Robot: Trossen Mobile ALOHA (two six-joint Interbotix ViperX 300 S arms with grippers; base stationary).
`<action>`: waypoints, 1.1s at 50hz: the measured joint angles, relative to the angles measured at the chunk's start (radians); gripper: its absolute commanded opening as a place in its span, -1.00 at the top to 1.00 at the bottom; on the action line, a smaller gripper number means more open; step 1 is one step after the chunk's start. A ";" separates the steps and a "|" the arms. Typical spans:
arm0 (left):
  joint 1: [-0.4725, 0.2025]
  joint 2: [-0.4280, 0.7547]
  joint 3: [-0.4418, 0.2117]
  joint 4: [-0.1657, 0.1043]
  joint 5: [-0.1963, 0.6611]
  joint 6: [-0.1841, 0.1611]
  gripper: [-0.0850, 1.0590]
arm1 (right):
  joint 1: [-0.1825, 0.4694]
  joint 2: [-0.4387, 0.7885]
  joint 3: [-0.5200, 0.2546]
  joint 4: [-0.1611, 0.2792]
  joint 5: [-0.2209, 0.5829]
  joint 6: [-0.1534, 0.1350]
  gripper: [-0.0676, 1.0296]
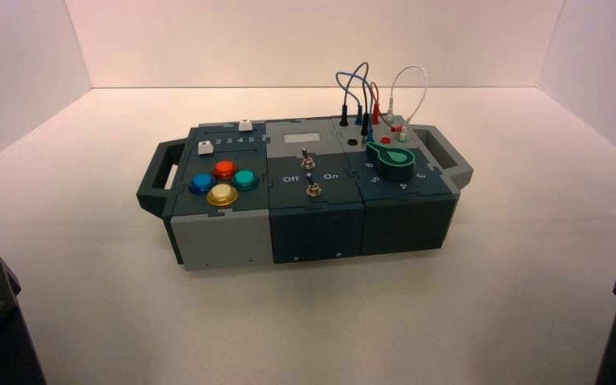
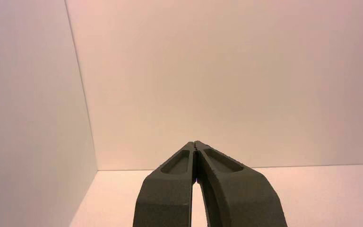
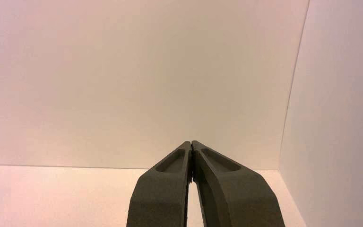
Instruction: Push the red button with the left gripper.
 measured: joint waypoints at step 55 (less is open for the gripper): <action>-0.067 0.026 -0.044 -0.041 0.278 -0.064 0.91 | 0.081 0.081 -0.023 0.020 0.126 0.002 0.92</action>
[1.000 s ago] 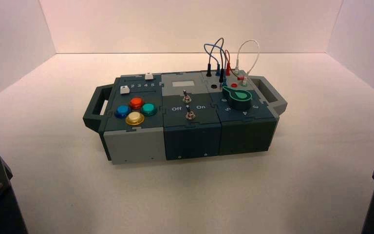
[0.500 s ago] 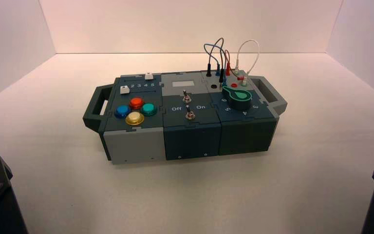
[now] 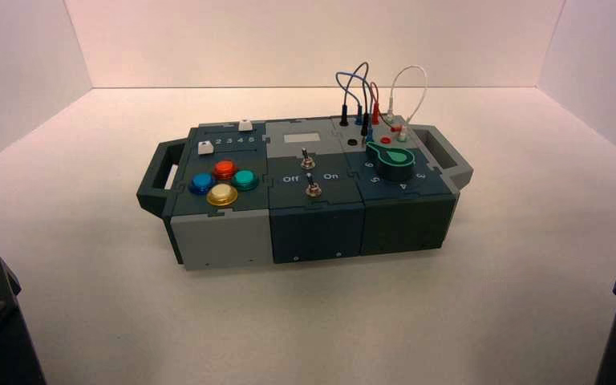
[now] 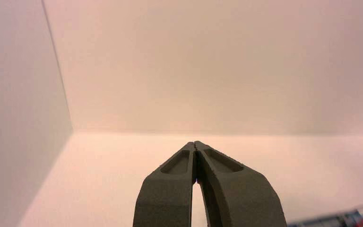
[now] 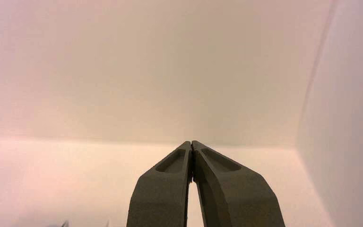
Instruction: Push the red button with the left gripper.
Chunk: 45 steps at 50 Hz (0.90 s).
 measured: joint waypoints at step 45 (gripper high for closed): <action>-0.293 0.130 -0.189 -0.002 0.545 -0.011 0.91 | 0.040 -0.074 -0.163 0.091 0.601 -0.032 0.92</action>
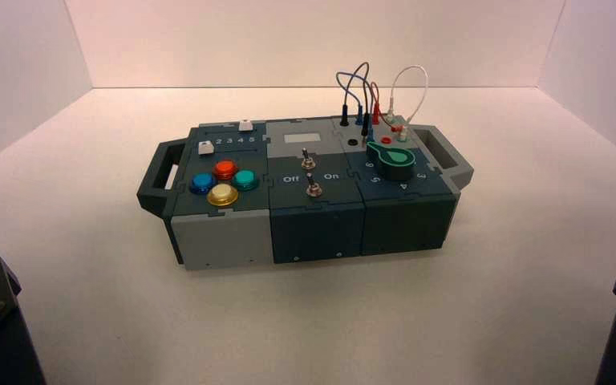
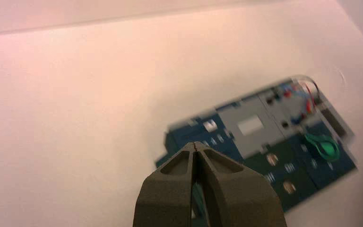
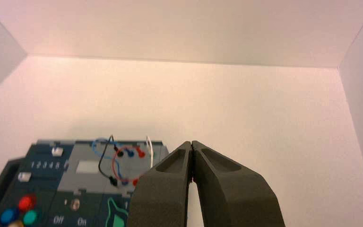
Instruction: Push the red button with the left gripper.
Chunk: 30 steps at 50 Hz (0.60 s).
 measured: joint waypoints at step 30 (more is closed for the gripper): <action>-0.215 0.428 -0.114 -0.002 0.040 0.002 0.91 | 0.127 0.189 -0.052 -0.055 0.078 -0.012 0.92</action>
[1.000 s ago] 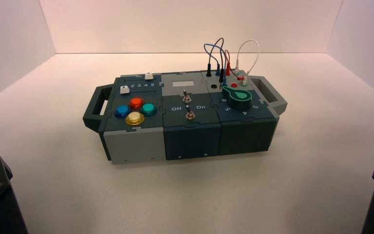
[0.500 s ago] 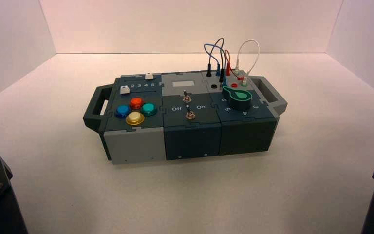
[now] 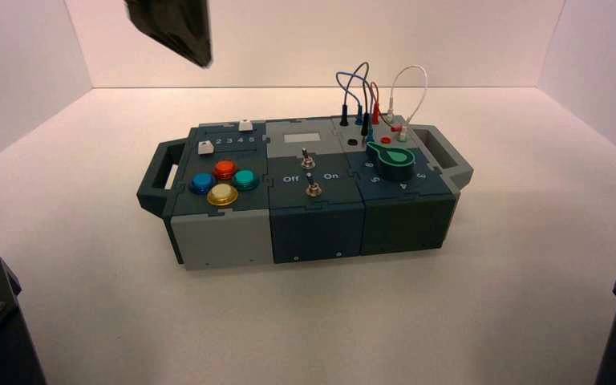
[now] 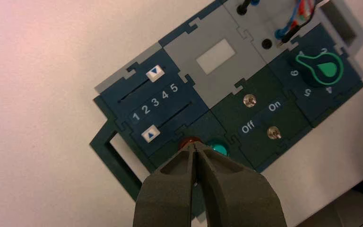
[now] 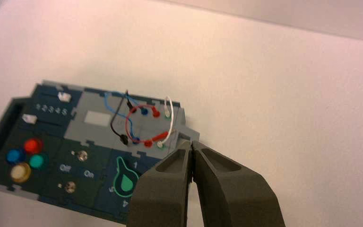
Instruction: Push the red button with the left gripper.
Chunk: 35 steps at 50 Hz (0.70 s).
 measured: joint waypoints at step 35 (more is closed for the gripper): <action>-0.012 0.299 -0.028 0.000 -0.052 0.000 0.91 | 0.003 0.026 0.011 -0.020 -0.037 -0.002 0.92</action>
